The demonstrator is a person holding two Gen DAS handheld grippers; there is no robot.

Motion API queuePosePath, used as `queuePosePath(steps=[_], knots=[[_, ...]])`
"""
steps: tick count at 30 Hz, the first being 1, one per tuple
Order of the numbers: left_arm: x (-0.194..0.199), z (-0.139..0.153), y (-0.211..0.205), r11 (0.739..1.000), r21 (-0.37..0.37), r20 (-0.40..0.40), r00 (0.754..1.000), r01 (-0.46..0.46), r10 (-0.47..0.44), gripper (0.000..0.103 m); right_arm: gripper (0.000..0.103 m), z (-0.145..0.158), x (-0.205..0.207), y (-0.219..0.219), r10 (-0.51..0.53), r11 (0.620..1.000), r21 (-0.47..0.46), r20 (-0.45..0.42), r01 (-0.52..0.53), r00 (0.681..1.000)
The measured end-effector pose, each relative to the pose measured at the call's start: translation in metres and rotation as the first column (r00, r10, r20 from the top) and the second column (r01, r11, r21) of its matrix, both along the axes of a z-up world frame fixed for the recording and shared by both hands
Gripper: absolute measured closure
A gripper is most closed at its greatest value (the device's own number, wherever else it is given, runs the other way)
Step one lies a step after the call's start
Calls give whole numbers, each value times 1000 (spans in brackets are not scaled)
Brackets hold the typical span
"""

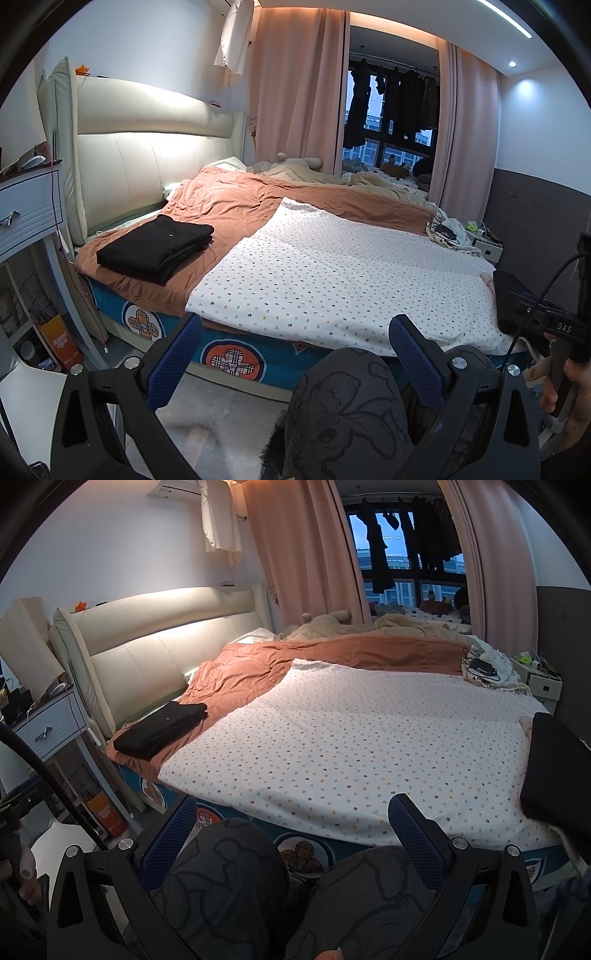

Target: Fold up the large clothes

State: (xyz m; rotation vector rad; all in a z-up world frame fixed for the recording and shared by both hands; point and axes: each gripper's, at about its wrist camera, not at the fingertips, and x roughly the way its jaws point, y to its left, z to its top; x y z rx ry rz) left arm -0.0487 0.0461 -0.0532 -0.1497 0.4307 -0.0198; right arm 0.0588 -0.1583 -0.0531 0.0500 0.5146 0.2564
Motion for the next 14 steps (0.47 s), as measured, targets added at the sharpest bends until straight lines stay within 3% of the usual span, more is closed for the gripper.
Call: queuePosePath(steps=[14], knots=[[-7,1,-1,1000,2,15,1000,0,0,0,0,0,-3,3,0,1000,-6,2,0,1000]])
